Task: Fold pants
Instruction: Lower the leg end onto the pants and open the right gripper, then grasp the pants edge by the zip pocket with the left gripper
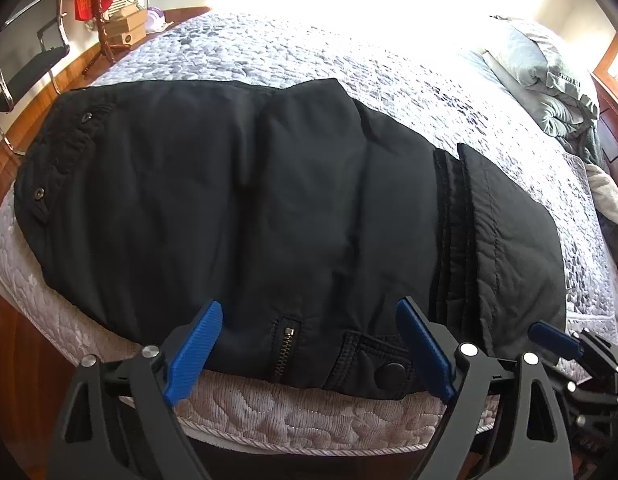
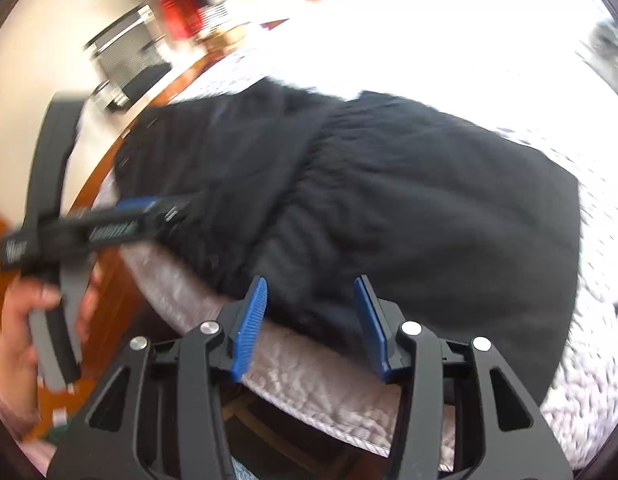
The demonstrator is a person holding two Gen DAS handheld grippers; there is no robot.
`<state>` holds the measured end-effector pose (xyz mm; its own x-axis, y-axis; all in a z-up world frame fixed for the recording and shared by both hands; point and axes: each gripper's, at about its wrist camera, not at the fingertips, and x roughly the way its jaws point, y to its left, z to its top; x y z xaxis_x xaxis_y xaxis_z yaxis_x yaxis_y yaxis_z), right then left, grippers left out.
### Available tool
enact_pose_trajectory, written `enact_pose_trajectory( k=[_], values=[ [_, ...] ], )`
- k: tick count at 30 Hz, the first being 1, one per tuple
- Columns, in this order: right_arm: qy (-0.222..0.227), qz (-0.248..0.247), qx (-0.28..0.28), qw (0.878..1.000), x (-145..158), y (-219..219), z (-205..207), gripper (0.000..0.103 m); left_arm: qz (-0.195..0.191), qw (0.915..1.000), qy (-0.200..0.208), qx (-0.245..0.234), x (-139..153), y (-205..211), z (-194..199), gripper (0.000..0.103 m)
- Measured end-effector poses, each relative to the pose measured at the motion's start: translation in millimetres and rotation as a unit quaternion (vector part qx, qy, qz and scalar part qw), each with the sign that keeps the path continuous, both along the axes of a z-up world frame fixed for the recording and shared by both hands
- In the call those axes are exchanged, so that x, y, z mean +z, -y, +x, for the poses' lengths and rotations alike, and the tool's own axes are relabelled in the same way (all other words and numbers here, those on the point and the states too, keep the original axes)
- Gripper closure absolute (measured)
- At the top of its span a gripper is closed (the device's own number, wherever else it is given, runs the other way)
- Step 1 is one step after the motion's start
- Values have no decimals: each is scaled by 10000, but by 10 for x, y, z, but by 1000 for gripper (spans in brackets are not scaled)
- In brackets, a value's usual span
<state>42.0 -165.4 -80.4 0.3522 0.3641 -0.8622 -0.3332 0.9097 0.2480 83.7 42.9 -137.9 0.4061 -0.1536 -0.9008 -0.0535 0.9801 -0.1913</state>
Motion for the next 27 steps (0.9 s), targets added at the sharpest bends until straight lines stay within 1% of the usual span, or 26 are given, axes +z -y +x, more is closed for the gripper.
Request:
enact_pose_trajectory(
  k=[3,5,7,11,13,14,16,17,19,20,24,27],
  values=[
    [-190,-155,-664,9975,-49,158,103,56,-6,10000,0,-9,14,5,-17,12],
    [-345,-179,-969,9945,-128,257,161,56,20,10000,18,-33,27,5,-33,12],
    [-429,-187,-1103,9928,-212,264,179,57,37,10000,23,-51,33,5,-41,11],
    [-314,-619,-1116,9913,-367,162,155,57,91,9999,-44,-60,-5,-9,-40,11],
    [-262,-774,-1116,9904,-393,127,156,57,72,9999,-86,-59,-29,-16,-40,11],
    [-237,-794,-1114,9903,-370,118,146,56,77,9999,-93,-68,-32,-14,-47,11],
    [-179,-599,-1102,9919,-302,108,115,57,87,9999,-67,-81,-26,-23,-65,11],
    [-205,-510,-1092,9925,-280,104,100,58,91,9999,-51,-81,-22,-29,-75,11],
    [-241,-491,-1065,9928,-271,77,81,57,76,9999,-42,-70,-22,-43,-83,11],
    [-251,-503,-992,9935,-287,43,76,57,51,10000,-43,-52,-23,-50,-85,11],
    [-220,-935,-837,9919,-429,-130,164,56,-48,10000,-66,-24,-67,-82,-74,11],
    [-303,-885,-832,9921,-423,-139,199,56,-77,9999,-113,-4,-96,-132,-66,11]
  ],
)
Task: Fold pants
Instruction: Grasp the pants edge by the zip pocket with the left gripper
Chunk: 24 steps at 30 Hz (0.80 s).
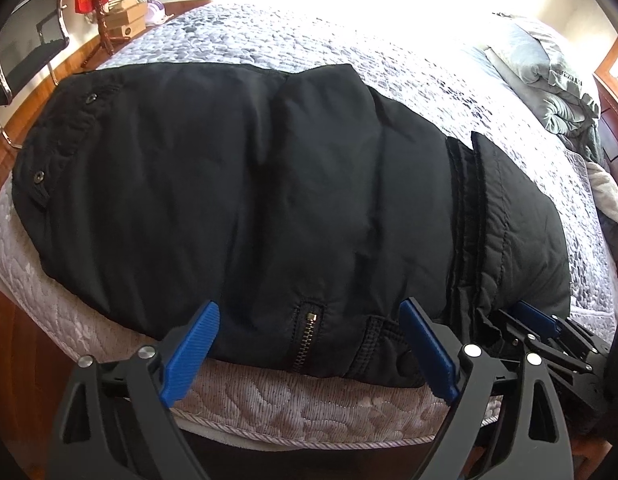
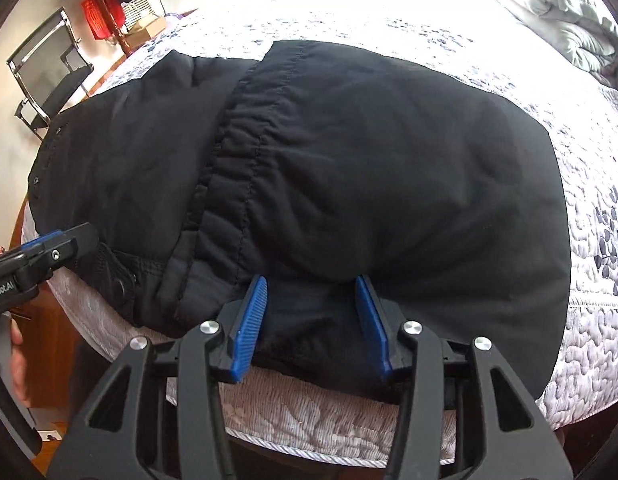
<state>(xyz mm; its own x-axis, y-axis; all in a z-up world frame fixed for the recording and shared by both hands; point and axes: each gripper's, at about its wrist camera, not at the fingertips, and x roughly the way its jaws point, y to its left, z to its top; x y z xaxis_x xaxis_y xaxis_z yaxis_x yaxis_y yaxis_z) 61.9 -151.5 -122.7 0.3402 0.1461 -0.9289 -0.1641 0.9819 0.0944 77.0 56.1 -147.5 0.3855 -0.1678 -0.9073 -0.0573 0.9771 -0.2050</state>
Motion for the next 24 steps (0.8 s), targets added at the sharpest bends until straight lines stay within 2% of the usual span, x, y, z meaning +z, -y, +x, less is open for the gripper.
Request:
enact_pose_trajectory(
  k=[4,7,9,10,14,16,18,21,22,24],
  values=[
    [11,387,-122,9992,58,77,-13,56,-91,9996,182,208,105,-215,-48,11],
    [36,808,-105,9967,101,103,-55,56,-160,9970,146,739,97,-536,-60,11],
    [118,847,63,9963,129,14,-55,56,-329,9915,-1,1259,25,-799,-75,16],
    [161,791,178,9966,130,-44,-54,57,-457,9871,-49,1535,-13,-925,-100,23],
    [174,535,321,9979,92,-183,-30,56,-1320,9611,-101,2423,-184,-1409,-197,24],
    [129,546,305,9980,64,-183,-1,56,-1782,9480,-83,2635,-270,-1579,-204,25],
    [121,524,333,9980,55,-192,6,57,-2375,9298,-6,2811,-371,-1737,-218,26],
    [113,500,338,9981,20,-198,14,57,-2912,9104,-19,2939,-493,-1879,-245,26],
    [114,478,337,9982,12,-208,16,56,-3043,9058,-2,2949,-511,-1913,-258,26],
    [115,436,338,9984,-2,-219,15,56,-3079,9051,-51,2932,-530,-1964,-274,32]
  ],
)
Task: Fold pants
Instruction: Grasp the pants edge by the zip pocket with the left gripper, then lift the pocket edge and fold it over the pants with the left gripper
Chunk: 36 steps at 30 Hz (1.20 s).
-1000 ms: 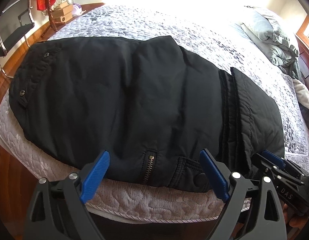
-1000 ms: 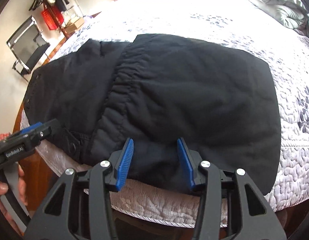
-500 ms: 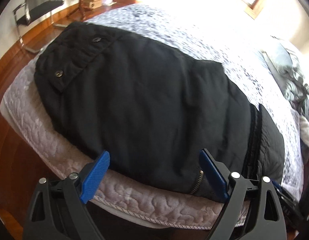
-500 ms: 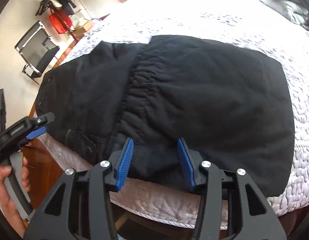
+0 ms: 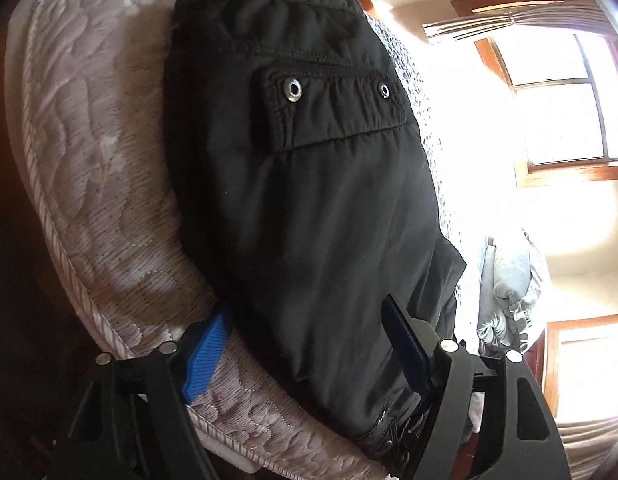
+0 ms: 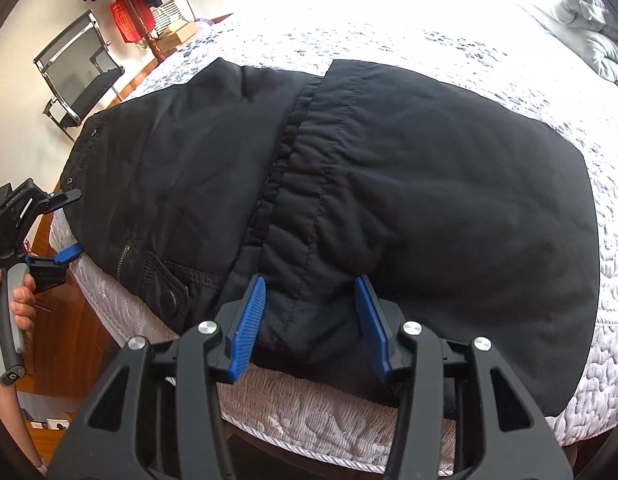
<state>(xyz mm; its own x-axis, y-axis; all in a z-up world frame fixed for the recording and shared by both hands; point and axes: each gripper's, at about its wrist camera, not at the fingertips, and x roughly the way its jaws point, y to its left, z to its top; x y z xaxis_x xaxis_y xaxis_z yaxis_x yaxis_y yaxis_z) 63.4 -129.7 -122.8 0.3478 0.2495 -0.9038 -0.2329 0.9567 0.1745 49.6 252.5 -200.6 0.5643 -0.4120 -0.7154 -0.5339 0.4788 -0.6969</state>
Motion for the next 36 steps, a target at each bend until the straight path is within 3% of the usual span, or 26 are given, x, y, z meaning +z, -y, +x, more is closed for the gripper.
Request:
enact_pose_trajectory(
  k=[2,5,12,16,18,20,26,32,34,36],
  values=[
    [5,-39,6,10000,-10,-11,5,56,67,9999,-109,-65,-12,-27,5,47],
    [3,-50,20,10000,-24,-21,14,55,80,9995,-307,-94,-34,-85,-29,59],
    [22,-15,39,10000,-48,-16,18,54,-237,9988,-371,207,-112,-263,-224,58],
    [23,15,64,10000,-61,-6,26,54,-567,9976,-204,354,-224,-309,-163,40],
    [25,50,54,10000,-67,2,24,54,-624,9970,-125,441,-204,-319,-145,40],
    [40,58,56,10000,-70,5,21,54,-533,9976,78,444,-133,-305,-130,70],
    [66,102,61,9999,-87,15,10,54,-604,9971,47,454,-196,-348,-138,77],
    [84,129,74,9999,-92,25,2,53,-384,9977,-8,557,-158,-283,-111,87],
    [81,150,70,9998,-93,32,0,53,-177,9984,21,545,-68,-190,-57,93],
    [81,173,71,9998,-94,41,1,53,305,9984,160,445,124,-68,-25,95]
  ],
)
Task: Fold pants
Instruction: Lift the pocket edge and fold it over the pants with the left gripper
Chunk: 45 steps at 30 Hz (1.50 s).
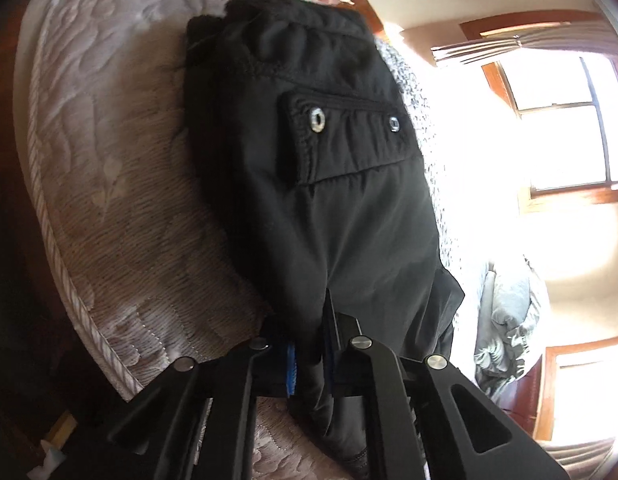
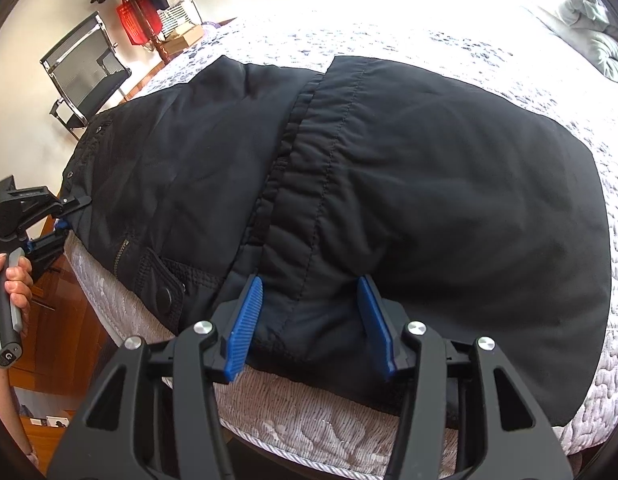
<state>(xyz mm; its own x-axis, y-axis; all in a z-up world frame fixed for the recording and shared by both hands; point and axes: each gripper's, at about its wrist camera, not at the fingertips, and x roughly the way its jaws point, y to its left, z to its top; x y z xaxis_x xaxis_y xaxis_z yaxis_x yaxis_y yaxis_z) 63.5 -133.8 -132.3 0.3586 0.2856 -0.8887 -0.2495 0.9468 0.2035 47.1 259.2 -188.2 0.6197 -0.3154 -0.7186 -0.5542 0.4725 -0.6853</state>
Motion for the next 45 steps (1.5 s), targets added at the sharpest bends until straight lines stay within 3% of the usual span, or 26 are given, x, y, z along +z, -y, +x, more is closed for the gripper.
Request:
enact_pose_trajectory(
  k=[5,9,16,18,20,24,28,35,40,45],
  values=[
    [20,60,-22,10000,3,10,-14,53,738,9954,523,-308,458,293,78,95],
    [15,128,-36,9999,6,28,-19,53,1428,9825,910,-772,792,642,190,96],
    [6,243,-68,9997,-6,87,-22,52,1975,9638,1291,-1238,1037,1051,324,96],
    [-17,293,-74,9995,-1,102,-23,52,1866,9673,1272,-1160,1016,1045,337,95],
    [-35,326,-69,9994,-2,112,-23,52,1618,9758,1138,-937,906,924,330,95],
    [-34,321,-50,9995,2,116,-24,52,945,9919,725,-449,583,347,173,92],
    [-39,294,-41,9996,7,115,-12,51,193,9991,341,-166,229,22,103,82],
    [-114,290,19,9995,25,110,33,51,-522,9986,-41,125,-262,-133,157,61],
    [-149,282,63,9995,24,111,68,51,-751,9965,103,348,-344,-293,225,58],
    [-137,225,104,9996,19,84,78,51,-817,9963,152,198,-396,-390,313,62]
  ],
)
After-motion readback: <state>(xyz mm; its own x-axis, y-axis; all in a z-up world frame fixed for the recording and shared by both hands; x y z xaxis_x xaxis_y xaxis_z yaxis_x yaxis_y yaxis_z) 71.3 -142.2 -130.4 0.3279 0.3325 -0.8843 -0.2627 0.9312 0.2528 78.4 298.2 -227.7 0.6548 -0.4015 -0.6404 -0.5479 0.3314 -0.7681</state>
